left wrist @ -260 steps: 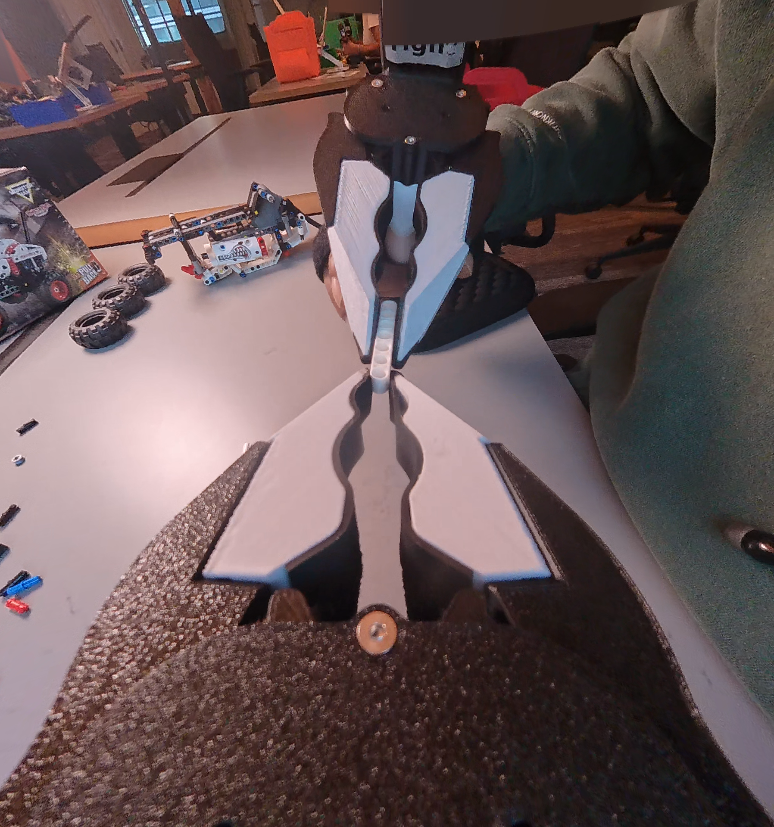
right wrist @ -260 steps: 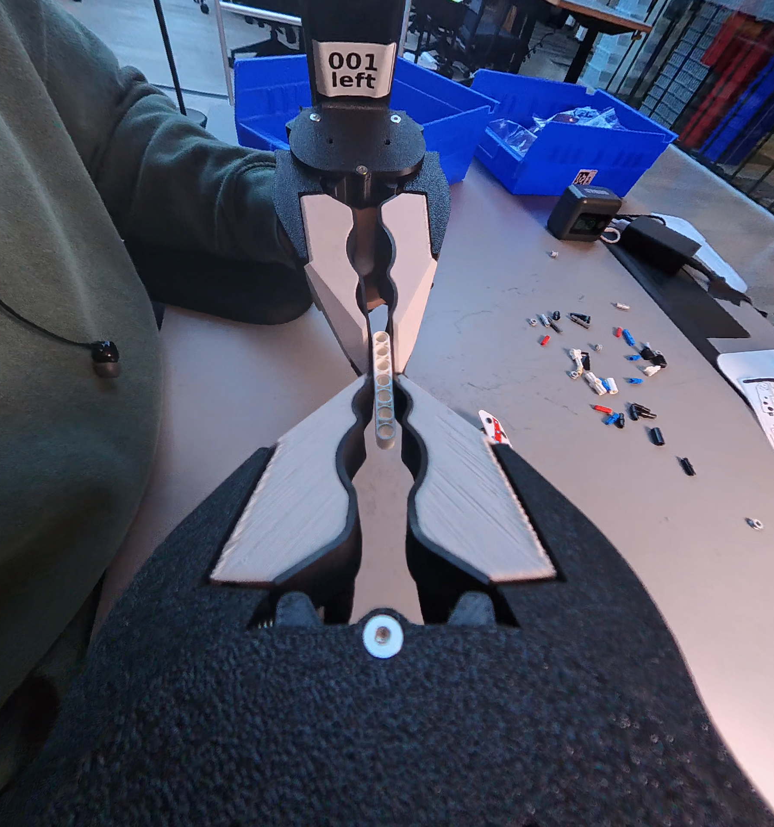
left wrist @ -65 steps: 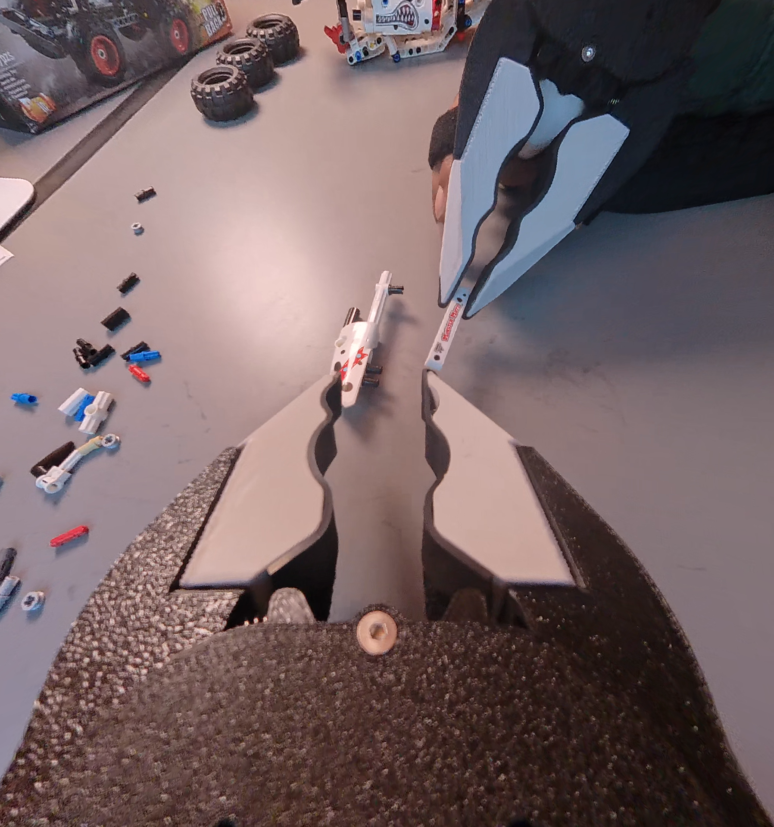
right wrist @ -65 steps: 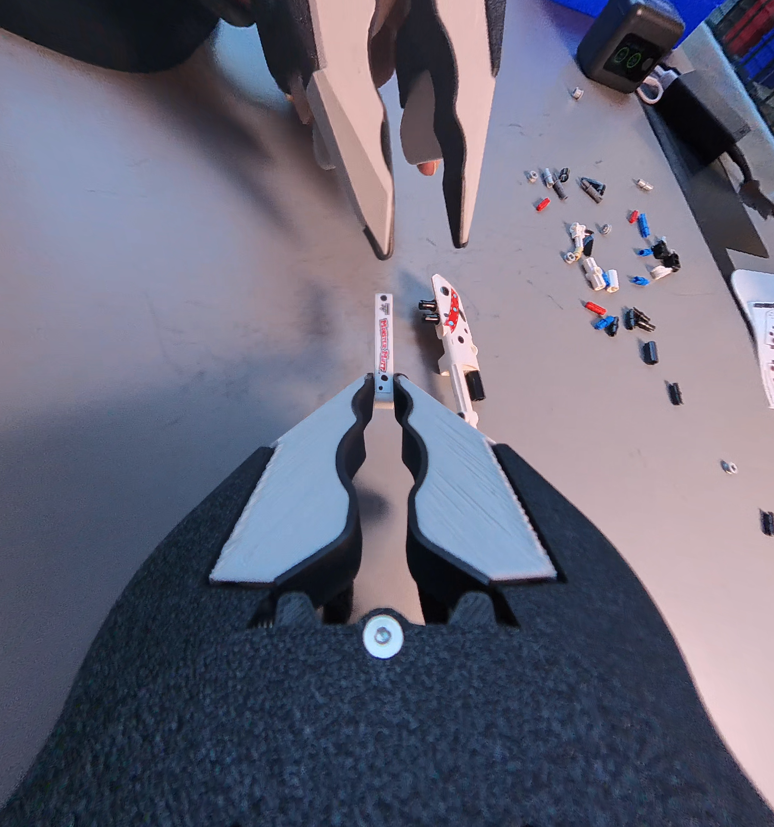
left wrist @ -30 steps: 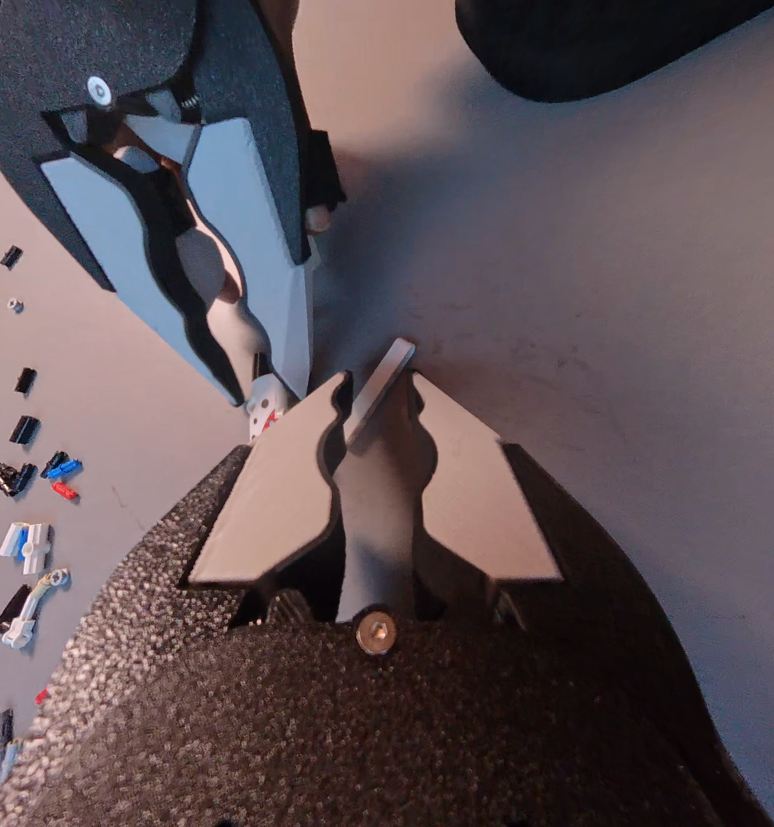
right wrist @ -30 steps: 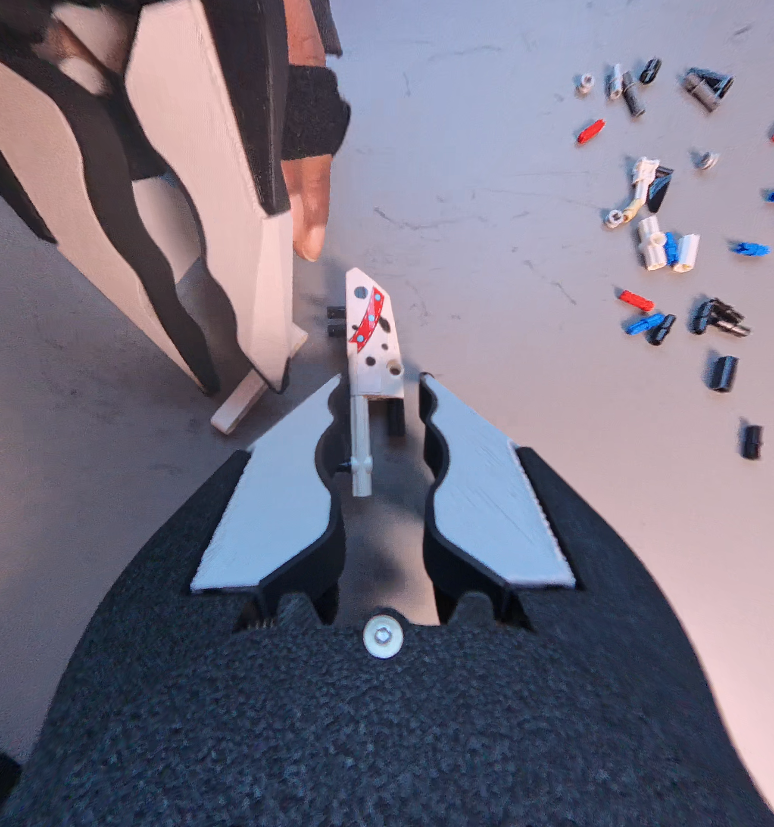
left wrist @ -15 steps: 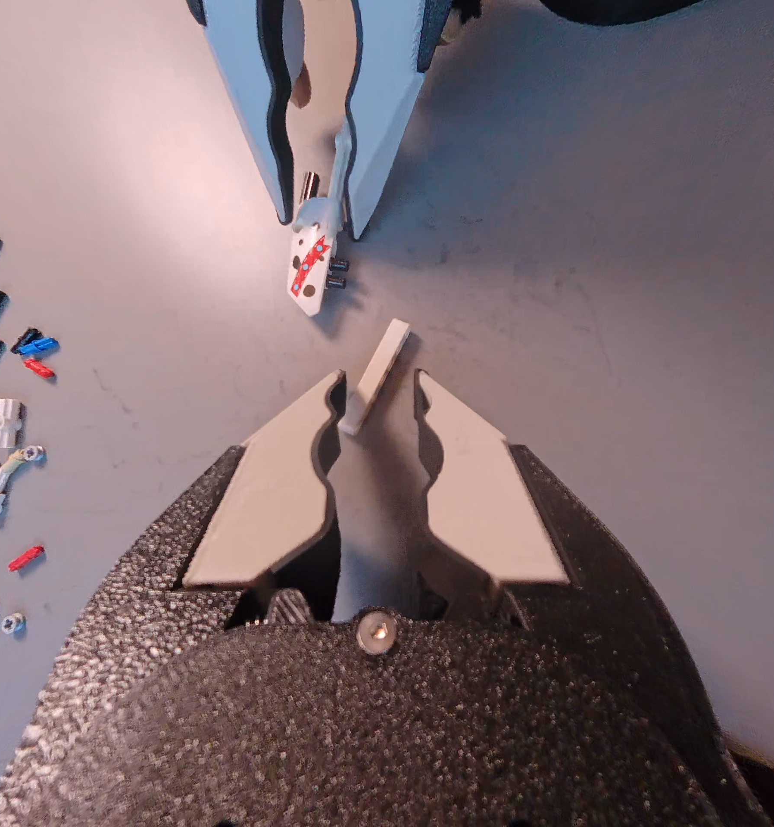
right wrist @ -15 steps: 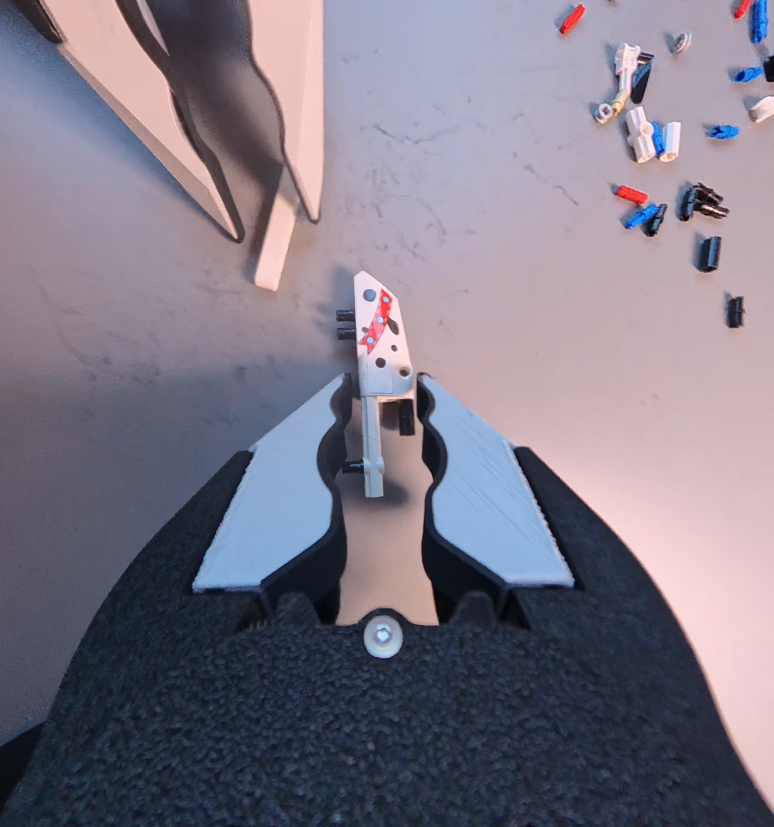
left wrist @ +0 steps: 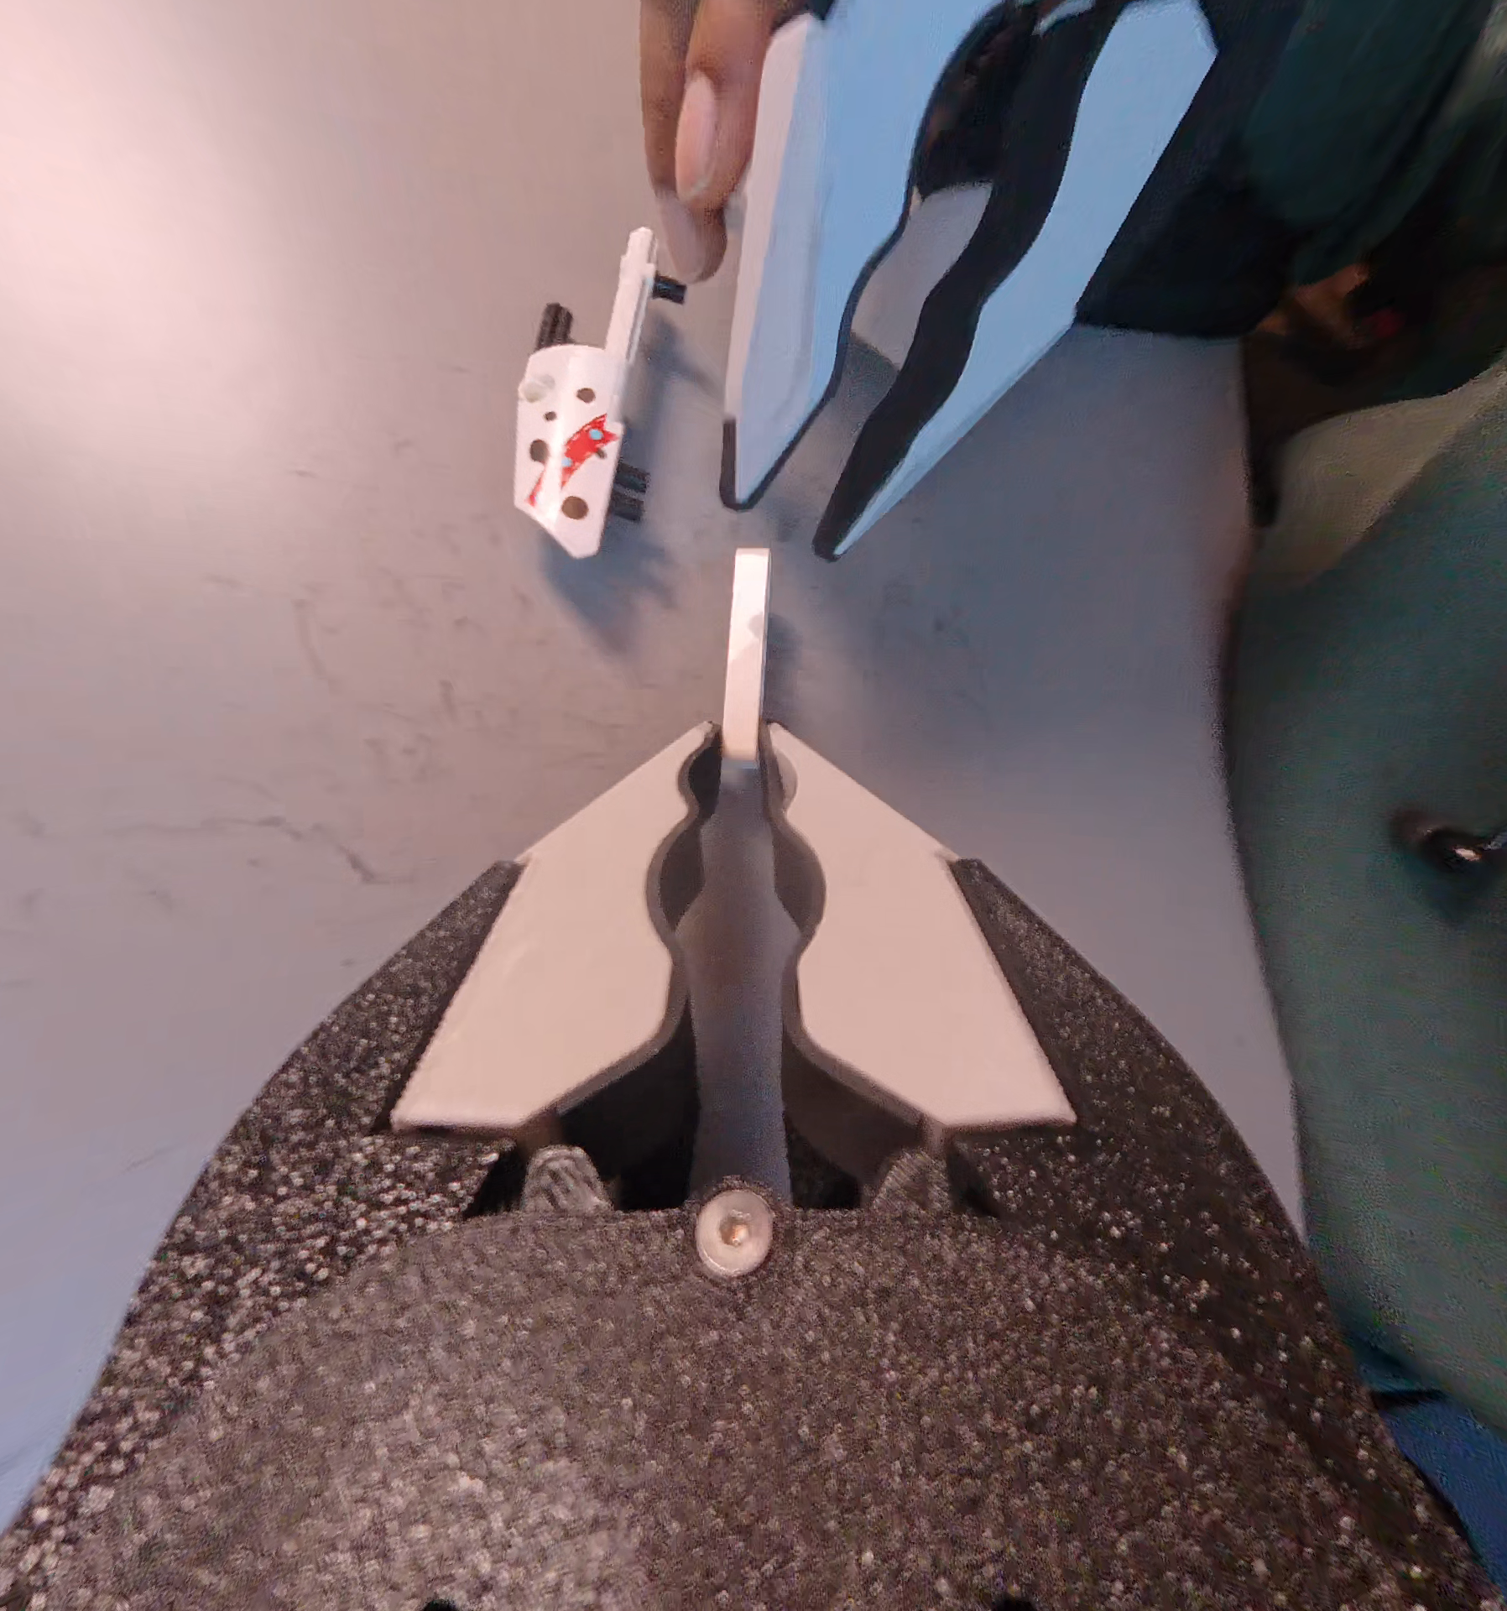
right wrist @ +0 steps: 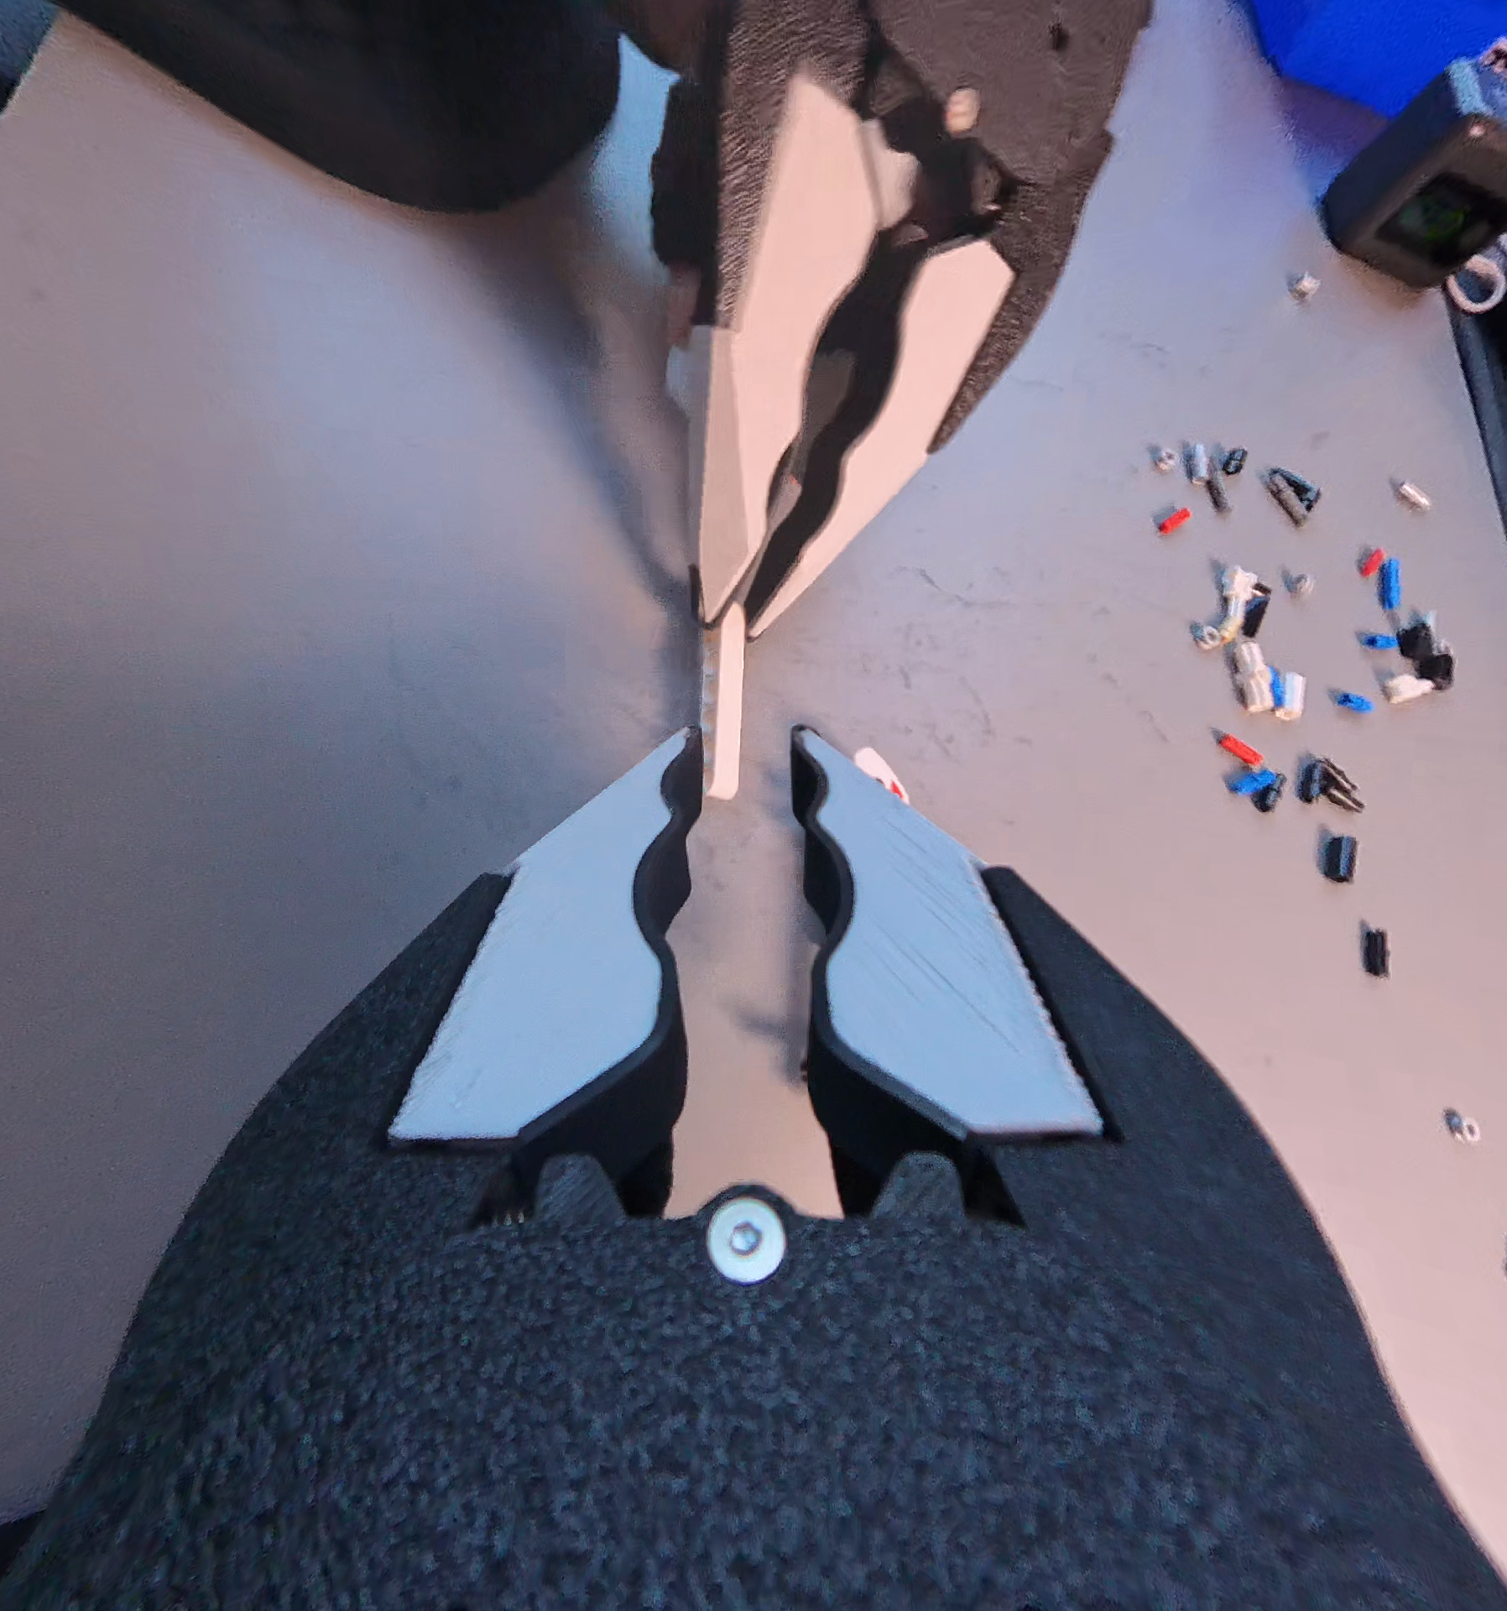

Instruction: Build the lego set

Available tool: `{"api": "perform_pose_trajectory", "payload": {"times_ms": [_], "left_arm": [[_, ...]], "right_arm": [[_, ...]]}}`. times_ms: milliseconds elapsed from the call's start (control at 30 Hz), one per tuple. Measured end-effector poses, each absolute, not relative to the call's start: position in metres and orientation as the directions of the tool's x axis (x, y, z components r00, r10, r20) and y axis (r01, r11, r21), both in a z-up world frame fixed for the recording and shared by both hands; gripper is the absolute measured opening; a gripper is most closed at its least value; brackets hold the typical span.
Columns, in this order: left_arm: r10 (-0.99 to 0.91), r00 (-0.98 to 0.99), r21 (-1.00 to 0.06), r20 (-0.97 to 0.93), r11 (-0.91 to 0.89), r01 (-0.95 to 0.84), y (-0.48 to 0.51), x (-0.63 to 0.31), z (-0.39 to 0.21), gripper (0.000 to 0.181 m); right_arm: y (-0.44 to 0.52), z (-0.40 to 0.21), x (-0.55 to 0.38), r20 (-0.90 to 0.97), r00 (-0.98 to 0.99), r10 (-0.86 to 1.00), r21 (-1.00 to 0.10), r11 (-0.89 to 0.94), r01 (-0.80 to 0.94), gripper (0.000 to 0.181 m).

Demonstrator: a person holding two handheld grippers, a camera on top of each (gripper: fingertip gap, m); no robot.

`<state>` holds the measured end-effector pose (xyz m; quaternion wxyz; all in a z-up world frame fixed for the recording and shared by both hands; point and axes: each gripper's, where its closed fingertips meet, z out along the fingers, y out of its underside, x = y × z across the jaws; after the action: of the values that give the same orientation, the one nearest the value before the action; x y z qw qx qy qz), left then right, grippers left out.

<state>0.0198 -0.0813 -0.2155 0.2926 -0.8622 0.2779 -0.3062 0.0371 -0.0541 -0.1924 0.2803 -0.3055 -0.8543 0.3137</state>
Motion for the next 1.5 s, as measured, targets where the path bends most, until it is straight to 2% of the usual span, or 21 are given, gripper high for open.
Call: {"api": "perform_pose_trajectory", "payload": {"times_ms": [133, 200, 267, 333, 400, 433, 500, 600, 733, 833, 900, 967, 1033, 1100, 1200, 1267, 1333, 1400, 1500], "left_arm": [[-0.620, 0.577, -0.666, 0.531, -0.727, -0.167, -0.083, 0.028, -0.197, 0.008], [-0.599, 0.547, -0.662, 0.585, -0.742, -0.106, -0.083, 0.028, -0.189, 0.008], [-0.585, 0.534, -0.651, 0.611, -0.754, -0.080, -0.083, 0.028, -0.187, 0.008], [-0.600, 0.540, -0.678, 0.590, -0.732, -0.072, -0.081, 0.027, -0.184, 0.021], [-0.636, 0.565, -0.738, 0.525, -0.672, -0.070, -0.077, 0.023, -0.176, 0.037], [-0.663, 0.571, -0.771, 0.485, -0.632, -0.079, -0.077, 0.023, -0.171, 0.037], [-0.714, 0.581, -0.826, 0.389, -0.551, -0.124, -0.076, 0.026, -0.164, 0.034], [-0.756, 0.579, -0.861, 0.305, -0.478, -0.171, -0.077, 0.037, -0.159, 0.025], [-0.741, 0.568, -0.854, 0.359, -0.507, -0.121, -0.074, 0.044, -0.157, 0.007], [-0.682, 0.526, -0.810, 0.508, -0.586, 0.022, -0.072, 0.043, -0.148, 0.007], [-0.609, 0.492, -0.742, 0.622, -0.659, 0.122, -0.069, 0.038, -0.149, 0.007], [-0.539, 0.442, -0.666, 0.717, -0.716, 0.209, -0.067, 0.033, -0.150, 0.007], [-0.490, 0.432, -0.624, 0.757, -0.737, 0.257, -0.064, 0.028, -0.152, 0.007], [-0.457, 0.432, -0.597, 0.777, -0.753, 0.277, -0.062, 0.026, -0.155, 0.007], [-0.432, 0.414, -0.567, 0.801, -0.769, 0.295, -0.060, 0.027, -0.158, 0.007], [-0.442, 0.423, -0.579, 0.791, -0.764, 0.283, -0.060, 0.027, -0.157, 0.009], [-0.492, 0.510, -0.656, 0.706, -0.725, 0.209, -0.060, 0.024, -0.159, 0.031], [-0.577, 0.632, -0.764, 0.518, -0.644, 0.039, -0.060, 0.023, -0.166, 0.035], [-0.658, 0.695, -0.782, 0.291, -0.582, -0.223, -0.064, 0.032, -0.189, 0.031]], "right_arm": [[-0.067, -0.200, 0.038, 0.333, -0.692, 0.640, -0.671, 0.677, 0.303, 0.020], [-0.067, -0.202, 0.038, 0.368, -0.693, 0.620, -0.646, 0.706, 0.289, 0.014], [-0.066, -0.199, 0.037, 0.358, -0.680, 0.640, -0.664, 0.686, 0.296, 0.011], [-0.066, -0.194, 0.041, 0.214, -0.683, 0.699, -0.728, 0.580, 0.365, 0.010], [-0.066, -0.190, 0.048, -0.047, -0.668, 0.743, -0.778, 0.392, 0.491, 0.009], [-0.065, -0.187, 0.051, -0.168, -0.646, 0.744, -0.785, 0.296, 0.544, 0.009], [-0.068, -0.181, 0.058, -0.370, -0.620, 0.692, -0.770, 0.146, 0.621, 0.009], [-0.068, -0.172, 0.055, -0.555, -0.547, 0.626, -0.720, -0.032, 0.693, 0.009], [-0.070, -0.160, 0.057, -0.652, -0.541, 0.531, -0.694, -0.132, 0.708, 0.010], [-0.067, -0.155, 0.055, -0.662, -0.539, 0.521, -0.696, -0.162, 0.699, 0.009], [-0.062, -0.159, 0.051, -0.568, -0.562, 0.601, -0.753, -0.105, 0.650, 0.010], [-0.052, -0.161, 0.046, -0.325, -0.609, 0.724, -0.849, 0.060, 0.525, 0.020], [-0.044, -0.161, 0.042, -0.044, -0.620, 0.784, -0.884, 0.258, 0.389, 0.022], [-0.045, -0.158, 0.039, 0.139, -0.603, 0.786, -0.876, 0.382, 0.295, 0.020], [-0.047, -0.163, 0.037, 0.307, -0.586, 0.750, -0.820, 0.521, 0.237, 0.009], [-0.045, -0.164, 0.038, 0.289, -0.587, 0.757, -0.819, 0.513, 0.258, 0.008], [-0.045, -0.169, 0.045, 0.155, -0.615, 0.773, -0.832, 0.438, 0.340, 0.008], [-0.049, -0.183, 0.056, 0.009, -0.652, 0.758, -0.804, 0.393, 0.446, 0.008], [-0.050, -0.205, 0.059, -0.087, -0.624, 0.777, -0.727, 0.379, 0.572, 0.008]]}}
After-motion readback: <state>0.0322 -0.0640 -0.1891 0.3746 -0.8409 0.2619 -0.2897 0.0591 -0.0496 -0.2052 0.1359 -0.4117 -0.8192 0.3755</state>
